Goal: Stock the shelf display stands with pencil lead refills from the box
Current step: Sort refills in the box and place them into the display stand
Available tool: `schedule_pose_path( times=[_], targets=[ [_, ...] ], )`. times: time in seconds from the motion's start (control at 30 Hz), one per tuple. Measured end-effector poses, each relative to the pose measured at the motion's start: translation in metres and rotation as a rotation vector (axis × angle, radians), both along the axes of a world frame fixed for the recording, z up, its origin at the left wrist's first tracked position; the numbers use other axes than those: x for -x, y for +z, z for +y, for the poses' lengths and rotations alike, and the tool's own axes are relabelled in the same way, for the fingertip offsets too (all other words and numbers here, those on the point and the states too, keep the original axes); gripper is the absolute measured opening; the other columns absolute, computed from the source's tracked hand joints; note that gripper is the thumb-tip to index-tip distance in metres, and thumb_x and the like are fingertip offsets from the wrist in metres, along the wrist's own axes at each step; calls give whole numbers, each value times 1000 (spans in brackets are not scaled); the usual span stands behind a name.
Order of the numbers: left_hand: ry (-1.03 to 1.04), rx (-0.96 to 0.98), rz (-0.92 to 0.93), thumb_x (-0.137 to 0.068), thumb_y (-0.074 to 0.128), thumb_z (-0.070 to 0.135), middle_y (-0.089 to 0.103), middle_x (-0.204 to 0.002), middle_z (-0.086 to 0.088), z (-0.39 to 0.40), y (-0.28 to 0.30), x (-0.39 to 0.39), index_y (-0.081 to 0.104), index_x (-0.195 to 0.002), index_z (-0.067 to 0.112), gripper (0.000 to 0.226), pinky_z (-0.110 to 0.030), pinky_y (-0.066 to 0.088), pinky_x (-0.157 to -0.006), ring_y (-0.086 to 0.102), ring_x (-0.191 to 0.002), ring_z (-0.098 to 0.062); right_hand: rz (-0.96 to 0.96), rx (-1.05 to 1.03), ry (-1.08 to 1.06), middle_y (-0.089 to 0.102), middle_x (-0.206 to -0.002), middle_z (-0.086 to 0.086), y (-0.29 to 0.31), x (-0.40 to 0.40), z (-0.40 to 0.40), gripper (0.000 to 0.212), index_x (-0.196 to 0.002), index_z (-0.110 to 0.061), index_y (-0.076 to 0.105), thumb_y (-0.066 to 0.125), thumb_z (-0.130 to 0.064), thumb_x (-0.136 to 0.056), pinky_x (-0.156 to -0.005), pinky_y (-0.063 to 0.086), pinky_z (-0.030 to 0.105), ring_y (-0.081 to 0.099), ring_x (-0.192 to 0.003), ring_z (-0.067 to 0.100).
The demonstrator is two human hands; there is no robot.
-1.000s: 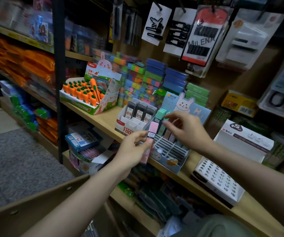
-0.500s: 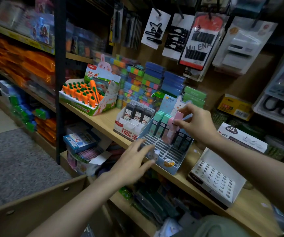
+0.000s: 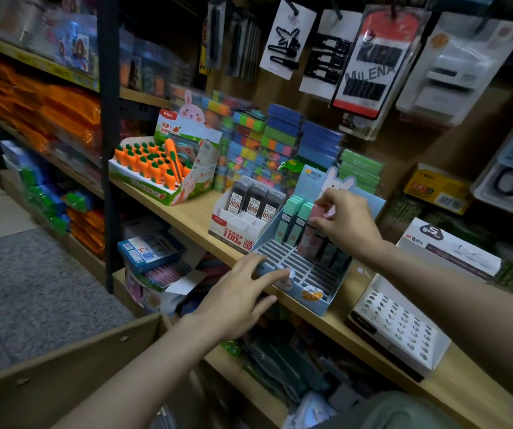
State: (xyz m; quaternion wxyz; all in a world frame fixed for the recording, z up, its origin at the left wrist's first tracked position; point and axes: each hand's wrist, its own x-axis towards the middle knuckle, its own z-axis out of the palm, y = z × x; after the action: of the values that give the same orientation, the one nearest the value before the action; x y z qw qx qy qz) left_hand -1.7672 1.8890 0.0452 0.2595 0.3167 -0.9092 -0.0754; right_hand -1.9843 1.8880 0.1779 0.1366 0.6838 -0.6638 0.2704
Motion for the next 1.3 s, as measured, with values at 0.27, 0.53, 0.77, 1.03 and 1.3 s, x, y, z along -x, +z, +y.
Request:
schedule_pose_path(
  times=[0.27,0.53,0.77,1.03,1.3],
  targets=[
    [16,45,28,-98,47,41,17,-156,2,0,-6,3,21,-147,49,56,-34,40,-108,7,-147,-16,-5,40,-59,60,-94,3,-26,-2,-2,25,-97,-11,65,79,-21,-80,-71,44,29,56,-85,19],
    [-10,-26,-24,-98,50,39,-3,-162,8,3,-7,-2,7,-148,51,67,-35,16,-119,-5,-150,-14,-34,59,-35,52,-115,2,-28,-7,7,45,-123,-8,62,77,-18,-81,-83,47,21,55,-97,17],
    [2,-61,226,-95,52,26,55,-124,10,28,-27,-40,58,-123,26,28,-24,42,-97,48,-118,-4,-226,88,364,61,-91,-12,-44,-59,63,14,-102,-20,67,70,-18,-88,-67,45,8,60,-77,-2],
    [445,-894,-31,-88,65,10,66,-86,-1,76,-127,-148,69,-90,14,6,-17,45,-62,59,-77,-11,133,-1005,620,73,-101,1,-163,-164,87,19,-106,-17,72,65,-26,-90,-70,41,18,66,-94,15],
    [965,-1262,342,-87,66,1,65,-104,-18,149,-233,-177,62,-98,4,12,-38,48,-99,60,-103,-30,-230,-1214,286,66,-119,8,-319,-208,90,41,-123,-13,62,73,-27,-87,-84,45,23,62,-108,21]
  ],
)
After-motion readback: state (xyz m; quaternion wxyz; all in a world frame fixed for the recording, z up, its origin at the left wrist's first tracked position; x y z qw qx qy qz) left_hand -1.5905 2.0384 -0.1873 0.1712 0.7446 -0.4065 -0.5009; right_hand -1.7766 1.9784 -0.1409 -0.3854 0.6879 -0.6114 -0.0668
